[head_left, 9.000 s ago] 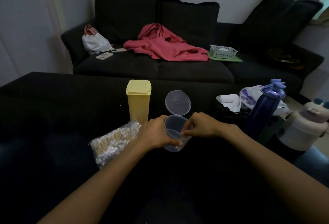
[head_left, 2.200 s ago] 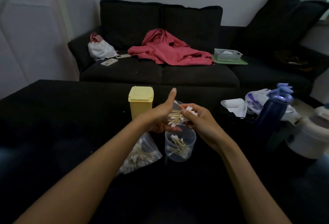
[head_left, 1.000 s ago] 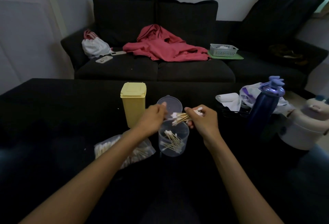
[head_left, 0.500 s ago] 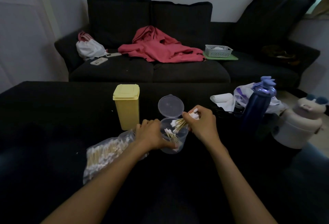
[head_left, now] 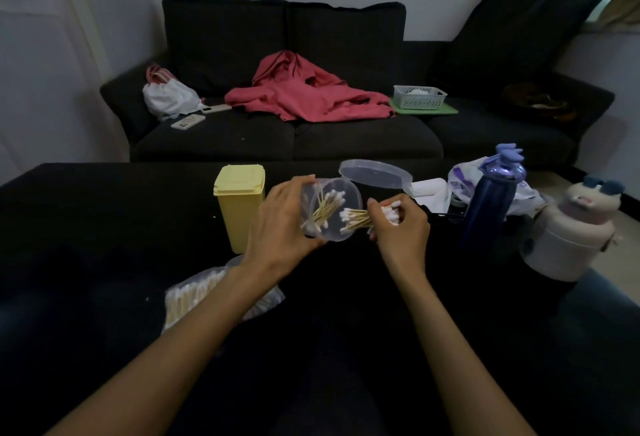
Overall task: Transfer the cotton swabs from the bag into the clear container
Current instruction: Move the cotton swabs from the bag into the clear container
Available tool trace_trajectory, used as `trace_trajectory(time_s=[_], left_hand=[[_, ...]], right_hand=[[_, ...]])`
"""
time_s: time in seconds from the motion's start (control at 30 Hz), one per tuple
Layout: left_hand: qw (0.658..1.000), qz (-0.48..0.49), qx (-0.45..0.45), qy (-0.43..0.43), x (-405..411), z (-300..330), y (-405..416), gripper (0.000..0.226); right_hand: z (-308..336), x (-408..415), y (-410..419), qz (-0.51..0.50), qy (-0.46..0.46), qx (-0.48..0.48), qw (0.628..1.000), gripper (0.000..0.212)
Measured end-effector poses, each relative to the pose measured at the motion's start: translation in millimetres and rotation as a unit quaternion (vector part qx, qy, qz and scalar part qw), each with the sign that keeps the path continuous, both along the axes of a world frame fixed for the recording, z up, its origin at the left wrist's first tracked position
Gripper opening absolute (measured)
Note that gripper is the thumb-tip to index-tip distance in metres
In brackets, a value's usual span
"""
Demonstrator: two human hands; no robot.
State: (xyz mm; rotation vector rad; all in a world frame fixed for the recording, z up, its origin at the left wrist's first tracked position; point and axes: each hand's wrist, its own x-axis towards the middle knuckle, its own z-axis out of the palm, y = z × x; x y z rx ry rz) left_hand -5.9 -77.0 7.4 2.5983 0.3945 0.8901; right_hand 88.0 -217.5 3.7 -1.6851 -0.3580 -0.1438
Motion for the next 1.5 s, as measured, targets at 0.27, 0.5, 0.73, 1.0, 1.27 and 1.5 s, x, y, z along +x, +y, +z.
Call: trace_trajectory(time_s=[0.27, 0.5, 0.73, 1.0, 1.27, 1.5], left_hand=[[0.993, -0.096, -0.03, 0.064, -16, 1, 3, 0.106], [0.971, -0.183, -0.123, 0.097, -26, -5, -1, 0.092], [0.957, -0.222, -0.098, 0.159, -25, -13, 0, 0.124], [0.963, -0.196, -0.023, 0.186, -22, -15, 4, 0.131], [0.972, -0.211, -0.024, 0.103, -26, -11, 4, 0.124], [0.977, -0.191, 0.002, 0.091, -29, -10, 9, 0.125]], right_hand=[[2, 4, -2, -0.004, 0.047, 0.077, 0.996, 0.012], [3, 4, 0, 0.041, 0.163, 0.092, 0.981, 0.01], [1, 1, 0, 0.119, 0.162, -0.012, 0.979, 0.009], [5, -23, -6, 0.205, -0.131, -0.175, 0.954, 0.013], [-8, -41, 1, 0.252, -0.271, -0.241, 0.897, 0.029], [13, -39, 5, 0.288, -0.256, -0.43, 0.816, 0.03]])
